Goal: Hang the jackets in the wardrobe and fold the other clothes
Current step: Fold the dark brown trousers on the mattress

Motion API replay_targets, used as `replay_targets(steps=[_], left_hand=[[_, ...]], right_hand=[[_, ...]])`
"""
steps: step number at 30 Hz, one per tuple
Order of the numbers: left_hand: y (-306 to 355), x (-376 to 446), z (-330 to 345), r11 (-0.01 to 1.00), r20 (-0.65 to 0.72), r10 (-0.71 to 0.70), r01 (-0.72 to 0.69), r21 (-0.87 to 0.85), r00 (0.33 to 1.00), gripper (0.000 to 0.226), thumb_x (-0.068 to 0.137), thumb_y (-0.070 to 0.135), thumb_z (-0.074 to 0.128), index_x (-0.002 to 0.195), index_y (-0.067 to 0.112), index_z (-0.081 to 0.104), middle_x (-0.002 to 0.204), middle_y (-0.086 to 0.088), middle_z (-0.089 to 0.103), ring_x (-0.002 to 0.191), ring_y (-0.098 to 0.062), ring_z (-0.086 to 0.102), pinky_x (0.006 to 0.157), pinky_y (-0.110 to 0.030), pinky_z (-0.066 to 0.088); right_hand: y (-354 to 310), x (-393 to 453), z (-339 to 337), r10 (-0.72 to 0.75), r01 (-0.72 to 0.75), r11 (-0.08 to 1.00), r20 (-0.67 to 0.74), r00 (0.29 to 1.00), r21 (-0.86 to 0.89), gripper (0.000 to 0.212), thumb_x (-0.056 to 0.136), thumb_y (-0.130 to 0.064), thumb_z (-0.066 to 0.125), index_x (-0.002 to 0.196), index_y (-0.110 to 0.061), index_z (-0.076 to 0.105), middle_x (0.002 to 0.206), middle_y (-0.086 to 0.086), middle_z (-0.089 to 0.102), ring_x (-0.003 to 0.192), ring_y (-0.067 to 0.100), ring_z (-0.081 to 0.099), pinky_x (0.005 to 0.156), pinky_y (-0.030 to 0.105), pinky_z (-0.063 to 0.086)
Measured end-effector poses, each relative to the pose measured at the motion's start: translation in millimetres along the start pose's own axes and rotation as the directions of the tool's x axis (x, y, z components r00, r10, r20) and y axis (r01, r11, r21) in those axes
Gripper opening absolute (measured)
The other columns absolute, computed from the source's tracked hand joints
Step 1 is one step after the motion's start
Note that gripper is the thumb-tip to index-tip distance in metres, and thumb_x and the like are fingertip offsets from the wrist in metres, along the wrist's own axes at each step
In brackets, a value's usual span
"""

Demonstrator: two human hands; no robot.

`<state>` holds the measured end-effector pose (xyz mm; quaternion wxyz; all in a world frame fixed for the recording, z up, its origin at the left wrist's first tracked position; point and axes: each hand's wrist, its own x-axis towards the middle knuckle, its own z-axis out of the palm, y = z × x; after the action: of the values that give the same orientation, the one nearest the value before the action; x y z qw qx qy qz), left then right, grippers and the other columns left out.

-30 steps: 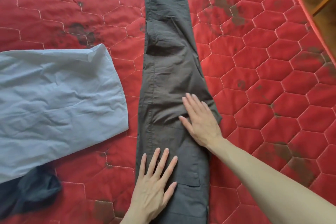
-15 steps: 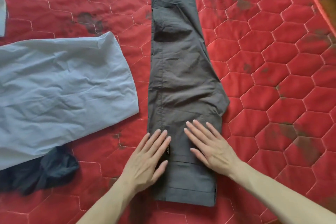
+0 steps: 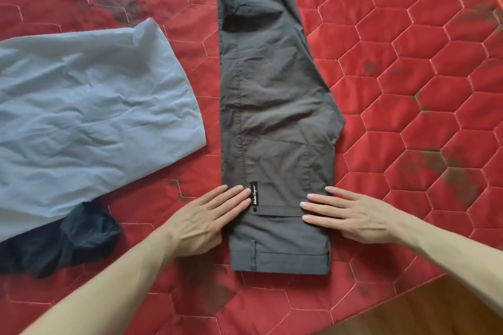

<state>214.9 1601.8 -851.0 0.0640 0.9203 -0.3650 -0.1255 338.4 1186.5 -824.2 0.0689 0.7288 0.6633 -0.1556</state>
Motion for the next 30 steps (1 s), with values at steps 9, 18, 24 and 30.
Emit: replay_targets(steps=[9,18,24,30], left_hand=[[-11.7,40.6,-20.0,0.997,-0.013,0.083,-0.083,-0.007,0.996,0.075,0.089,0.016,0.037,0.163,0.011,0.03,0.17,-0.01,0.027,0.157,-0.027,0.025,0.125,-0.051,0.031],[2.6,29.7,-18.9,0.975,-0.011,-0.03,0.027,-0.222,0.999,0.088,0.094,0.055,0.052,0.166,0.016,0.021,0.174,-0.001,0.017,0.162,-0.022,0.009,0.13,-0.049,0.014],[18.9,28.4,-26.2,0.848,-0.092,-0.257,0.179,-0.499,0.962,0.067,0.098,0.034,0.059,0.158,0.011,0.042,0.164,0.0,0.041,0.155,-0.014,0.031,0.126,-0.039,0.028],[28.3,47.4,-45.9,0.419,-0.021,-0.656,0.34,-0.842,0.755,0.026,0.095,0.036,0.052,0.116,0.031,0.066,0.114,0.009,0.072,0.1,-0.013,0.067,0.087,-0.022,0.051]], right_hand=[[-2.8,46.6,-23.3,0.162,-0.151,0.984,-0.126,0.979,0.095,0.061,0.1,-0.01,0.036,0.159,-0.02,0.042,0.168,0.006,0.034,0.155,0.025,0.033,0.124,0.047,0.034],[-4.4,42.9,-63.6,0.387,-0.258,0.665,-0.029,0.922,0.701,0.048,0.102,-0.024,0.066,0.149,-0.015,0.056,0.16,-0.003,0.048,0.155,0.014,0.031,0.128,0.029,0.022],[-8.1,44.6,-81.4,0.647,-0.432,0.324,0.136,0.751,0.842,0.042,0.096,0.006,0.062,0.135,-0.009,0.068,0.138,0.002,0.068,0.13,0.015,0.063,0.112,0.037,0.048],[-2.8,63.0,-75.7,0.864,-0.465,0.013,0.224,0.45,0.885,0.029,0.097,-0.025,0.065,0.073,-0.011,0.057,0.068,-0.014,0.05,0.067,0.005,0.037,0.062,0.043,0.044]])
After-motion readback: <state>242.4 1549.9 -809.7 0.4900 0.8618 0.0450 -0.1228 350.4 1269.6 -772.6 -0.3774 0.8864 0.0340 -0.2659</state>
